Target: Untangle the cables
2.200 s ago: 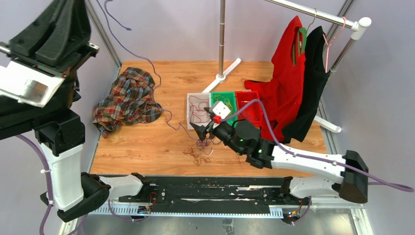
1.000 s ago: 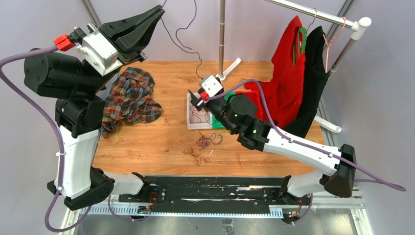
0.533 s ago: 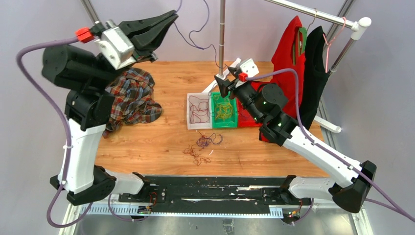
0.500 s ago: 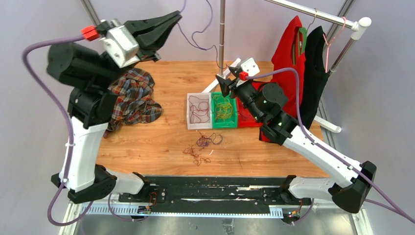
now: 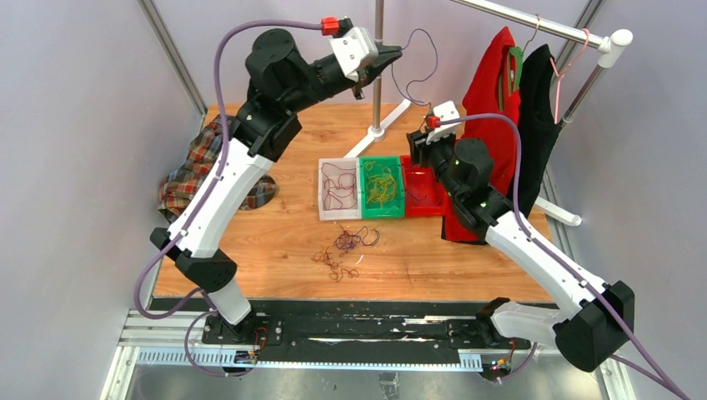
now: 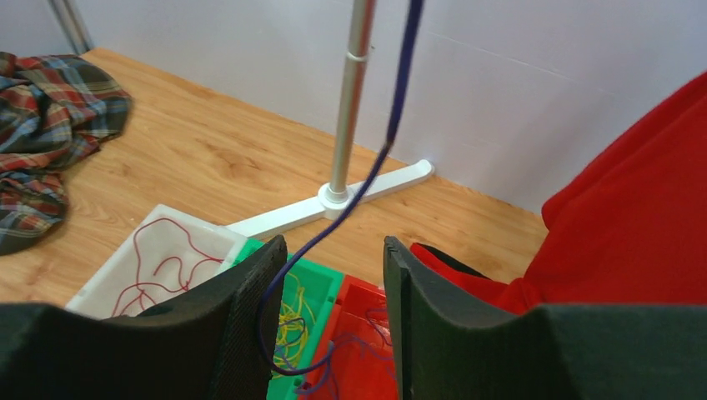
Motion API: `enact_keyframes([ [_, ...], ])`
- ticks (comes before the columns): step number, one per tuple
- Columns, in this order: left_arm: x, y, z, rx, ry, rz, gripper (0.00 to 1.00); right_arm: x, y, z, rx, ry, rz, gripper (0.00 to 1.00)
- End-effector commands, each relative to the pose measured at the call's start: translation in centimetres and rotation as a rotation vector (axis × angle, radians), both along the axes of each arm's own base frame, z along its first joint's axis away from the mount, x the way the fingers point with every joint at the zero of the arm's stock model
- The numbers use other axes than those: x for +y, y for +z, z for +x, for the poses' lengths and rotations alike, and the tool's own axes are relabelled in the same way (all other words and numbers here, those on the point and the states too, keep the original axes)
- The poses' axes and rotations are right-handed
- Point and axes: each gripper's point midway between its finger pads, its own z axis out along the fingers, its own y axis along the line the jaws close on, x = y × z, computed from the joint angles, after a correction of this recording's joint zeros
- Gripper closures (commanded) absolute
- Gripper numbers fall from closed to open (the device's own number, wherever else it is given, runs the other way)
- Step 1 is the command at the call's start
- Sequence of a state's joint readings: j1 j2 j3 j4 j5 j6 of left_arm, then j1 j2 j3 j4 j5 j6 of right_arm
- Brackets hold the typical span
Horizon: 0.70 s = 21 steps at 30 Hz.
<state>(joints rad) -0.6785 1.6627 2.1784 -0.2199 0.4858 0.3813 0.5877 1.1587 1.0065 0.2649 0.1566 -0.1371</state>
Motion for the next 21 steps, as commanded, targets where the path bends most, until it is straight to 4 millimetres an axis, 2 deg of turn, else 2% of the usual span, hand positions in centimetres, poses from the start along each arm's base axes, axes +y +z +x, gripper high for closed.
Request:
enact_keyframes([
  [1,0.4,2.5,-0.8,-0.073,0.006,-0.057,1.0,-1.8,-0.1,1.5,-0.003,-0.062,0.036,0.55],
  [6,-0.2,2.6,0.0,-0.078,0.004,-0.075,1.0,-4.4,0.3,2.7,-0.017,-0.129,0.068,0.58],
  [10,0.2,3.9,0.0,-0.107,0.024,-0.112,1.0,-6.4,2.4,2.9,-0.063,-0.172,0.093,0.59],
  [14,0.7,4.6,-0.3,-0.128,0.035,-0.129,1.0,-7.0,4.1,2.9,-0.089,-0.156,0.115,0.61],
  [17,0.7,4.3,-0.3,-0.124,0.034,-0.126,1.0,-6.7,3.8,3.1,-0.075,-0.142,0.121,0.62],
  [21,0.0,2.4,0.3,-0.088,0.027,-0.092,1.0,-6.5,1.7,3.6,-0.033,-0.143,0.111,0.63],
])
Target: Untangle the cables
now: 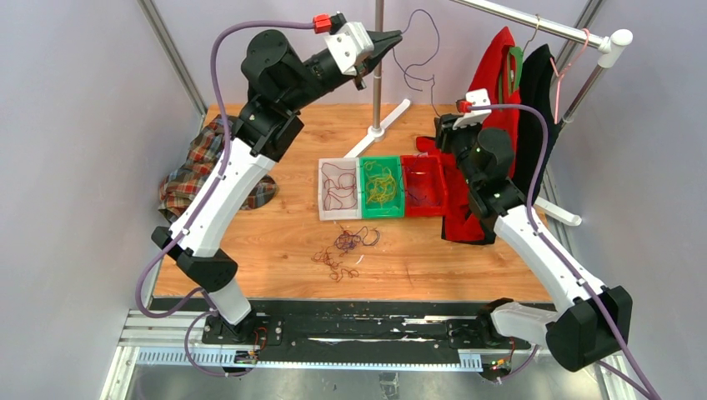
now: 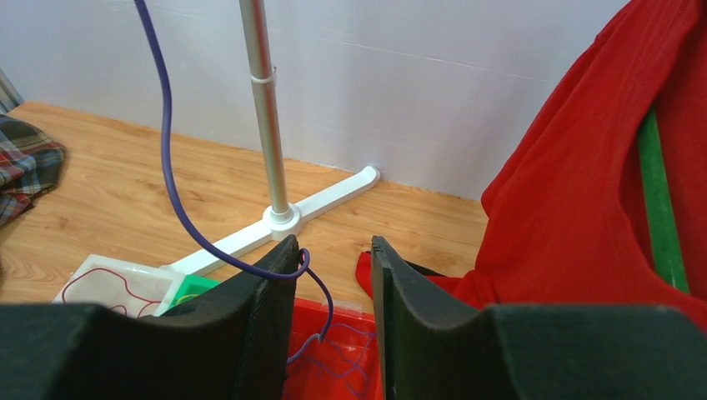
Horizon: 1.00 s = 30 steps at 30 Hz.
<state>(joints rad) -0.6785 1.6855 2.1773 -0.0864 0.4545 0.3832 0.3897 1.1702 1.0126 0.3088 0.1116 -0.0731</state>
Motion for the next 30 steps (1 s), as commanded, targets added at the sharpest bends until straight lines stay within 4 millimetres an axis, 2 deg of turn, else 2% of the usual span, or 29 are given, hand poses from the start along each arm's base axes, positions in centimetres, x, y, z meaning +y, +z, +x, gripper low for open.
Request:
enact_keyframes([
  [1,-0.2,-0.4,-0.4,0.005,-0.007,-0.006,1.0,-0.4,0.3,0.4,-0.012,-0.006,0.027,0.63],
  [4,-0.9,-2.1,0.4,0.039,-0.015,0.011,1.0,-0.9,-0.9,0.8,0.002,-0.034,-0.002,0.64],
  [6,-1.4,-2.8,0.9,0.058,-0.016,0.014,1.0,-2.1,-1.0,1.1,-0.001,-0.095,-0.023,0.65],
  [8,-1.7,-3.2,1.4,0.074,-0.016,0.012,1.0,-3.5,-0.1,1.1,-0.018,-0.148,-0.022,0.66],
  [12,-2.2,-3.4,1.9,0.076,-0.018,0.006,1.0,-5.6,3.1,0.6,-0.084,-0.192,-0.014,0.67],
  [14,-2.2,-3.6,2.2,0.075,-0.012,0.011,1.0,-6.0,4.3,0.1,-0.108,-0.191,0.002,0.67],
  [16,-2.3,-4.2,2.4,0.082,-0.004,0.022,1.0,-5.6,4.4,-0.1,-0.11,-0.157,0.02,0.68],
  [19,-2.5,-5.9,2.7,0.101,-0.003,0.05,1.0,-4.3,2.3,0.4,-0.055,-0.102,0.033,0.71],
  [21,-2.5,-7.0,2.7,0.119,-0.005,0.068,1.0,-4.1,0.1,0.7,-0.007,-0.098,0.04,0.74],
  [23,-2.6,-8.2,2.7,0.135,-0.006,0.093,1.0,-3.8,-1.3,0.9,0.015,-0.091,0.056,0.74],
  [27,-2.7,-10.4,3.0,0.16,0.006,0.148,1.0,-2.9,-3.5,1.2,0.073,-0.058,0.067,0.74],
  [30,-2.6,-10.6,3.0,0.16,0.007,0.144,1.0,-2.7,-4.2,1.3,0.091,-0.045,0.07,0.76],
])
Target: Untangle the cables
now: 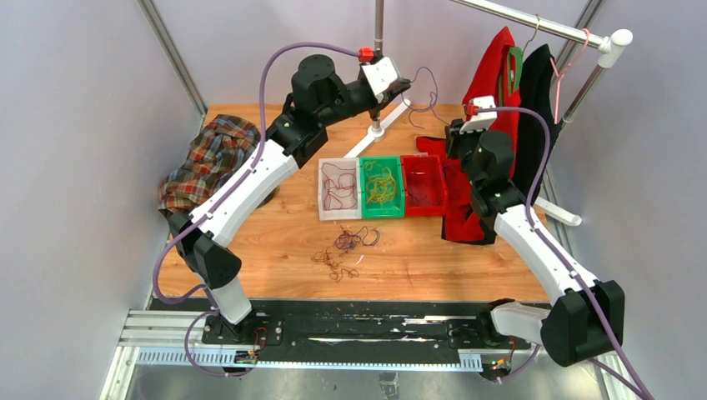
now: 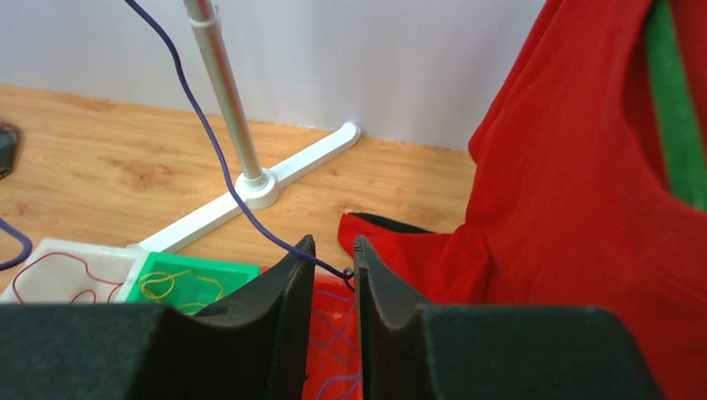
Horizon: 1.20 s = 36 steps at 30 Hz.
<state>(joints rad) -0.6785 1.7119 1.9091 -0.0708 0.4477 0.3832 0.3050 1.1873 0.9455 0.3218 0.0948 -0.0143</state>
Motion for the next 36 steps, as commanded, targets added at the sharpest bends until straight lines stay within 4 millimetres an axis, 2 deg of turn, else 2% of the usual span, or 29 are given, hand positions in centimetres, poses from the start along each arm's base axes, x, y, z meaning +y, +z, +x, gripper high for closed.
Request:
enact_keyframes([
  [1,0.8,2.6,-1.4,-0.064,0.001,-0.038,1.0,0.2,-0.3,0.1,0.005,0.022,0.039,0.77],
  [3,0.9,3.6,-1.3,-0.083,0.011,-0.064,1.0,-0.1,0.6,0.0,-0.02,0.013,0.035,0.77],
  [8,1.9,8.4,-1.3,-0.157,0.037,-0.163,1.0,-0.6,6.0,-0.2,-0.122,0.002,0.007,0.78],
  [11,2.6,10.5,-1.5,-0.194,0.053,-0.204,1.0,-0.5,9.4,-0.6,-0.182,0.014,0.005,0.78],
  [14,3.3,11.3,-1.7,-0.208,0.067,-0.226,1.0,-0.2,11.9,-1.2,-0.227,0.038,0.011,0.78],
  [17,3.8,11.1,-1.6,-0.2,0.076,-0.229,1.0,0.3,13.4,-1.7,-0.257,0.071,0.034,0.79],
  [21,3.7,9.6,-1.5,-0.174,0.073,-0.206,1.0,1.2,12.6,-1.7,-0.228,0.118,0.057,0.79],
  [30,2.0,6.2,-1.1,-0.067,0.013,-0.174,1.0,0.9,6.1,-0.5,-0.109,0.079,0.066,0.8],
  [33,1.1,6.5,-1.3,-0.061,-0.021,-0.182,1.0,1.2,4.5,-0.7,-0.083,0.092,0.08,0.77],
  [36,0.0,7.4,-1.2,-0.068,-0.04,-0.204,1.0,1.0,3.4,-1.2,-0.064,0.083,0.089,0.64],
])
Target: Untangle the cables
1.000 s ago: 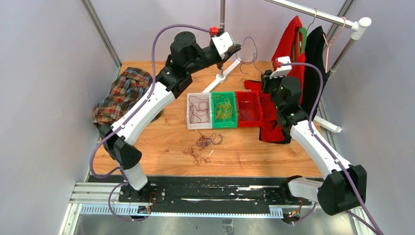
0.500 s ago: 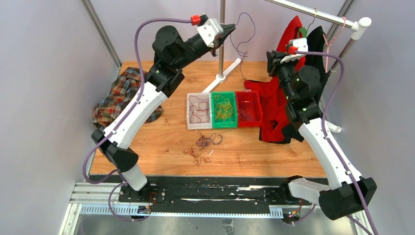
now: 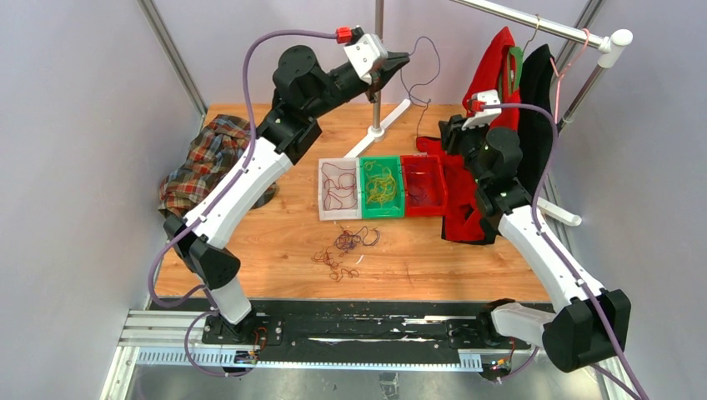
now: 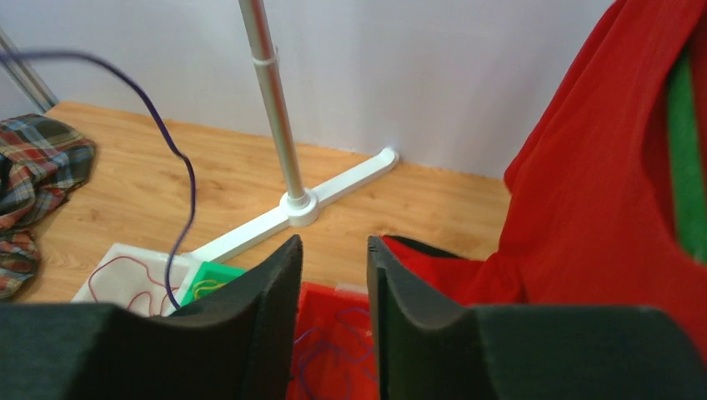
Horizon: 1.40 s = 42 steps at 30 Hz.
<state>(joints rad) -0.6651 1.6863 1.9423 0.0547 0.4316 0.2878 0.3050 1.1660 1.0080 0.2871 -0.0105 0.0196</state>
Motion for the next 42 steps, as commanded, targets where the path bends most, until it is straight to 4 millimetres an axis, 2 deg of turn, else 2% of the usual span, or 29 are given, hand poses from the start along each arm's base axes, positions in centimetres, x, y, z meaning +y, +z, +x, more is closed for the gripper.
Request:
enact_keyframes([
  [1,-1.8,1.8,-0.1,-0.006,-0.053,-0.053,1.0,-1.4,0.1,-0.6,-0.021,-0.047,0.053,0.6],
  [3,-2.8,1.3,0.4,0.023,-0.057,-0.051,1.0,-2.2,-0.1,-1.2,-0.026,-0.087,0.072,0.53],
  [5,-3.8,-0.2,1.1,0.061,-0.056,-0.033,1.0,-3.0,-0.3,-2.0,-0.028,-0.118,0.073,0.47],
  [8,-5.2,-3.6,2.5,0.136,-0.044,0.009,1.0,-4.4,-1.0,-3.0,0.001,-0.178,0.064,0.46],
  [13,-7.3,-8.6,4.9,0.255,-0.032,0.05,1.0,-7.0,-3.8,-4.2,0.098,-0.318,0.057,0.45],
  [16,-8.7,-11.9,5.9,0.308,-0.035,0.086,1.0,-8.0,-4.5,-4.6,0.102,-0.365,0.046,0.45],
  [20,-9.0,-16.9,7.1,0.338,0.0,0.176,1.0,-8.5,-4.3,-4.8,0.094,-0.391,0.058,0.46],
  [23,-8.3,-20.5,7.6,0.314,0.038,0.278,1.0,-8.2,-4.3,-4.6,0.1,-0.38,0.063,0.47],
  [26,-7.3,-23.1,7.8,0.291,0.079,0.359,1.0,-8.3,-5.3,-4.3,0.13,-0.391,0.048,0.48],
  [28,-6.6,-23.5,7.4,0.253,0.084,0.395,1.0,-8.4,-6.2,-4.1,0.15,-0.402,0.039,0.48],
  [30,-6.4,-24.1,6.0,0.227,0.025,0.44,1.0,-8.3,-7.0,-3.8,0.166,-0.403,0.036,0.48],
  [32,-6.4,-25.9,4.5,0.215,-0.045,0.528,1.0,-8.1,-7.5,-3.5,0.181,-0.401,0.04,0.48],
  [36,-7.2,-29.7,3.4,0.23,-0.063,0.68,1.0,-7.8,-8.0,-3.3,0.192,-0.395,0.061,0.5],
  [39,-8.5,-30.8,3.9,0.274,-0.054,0.69,1.0,-8.1,-8.5,-3.4,0.201,-0.414,0.061,0.51],
  [42,-9.4,-33.2,4.7,0.301,-0.049,0.732,1.0,-8.6,-9.0,-3.5,0.209,-0.443,0.055,0.51],
])
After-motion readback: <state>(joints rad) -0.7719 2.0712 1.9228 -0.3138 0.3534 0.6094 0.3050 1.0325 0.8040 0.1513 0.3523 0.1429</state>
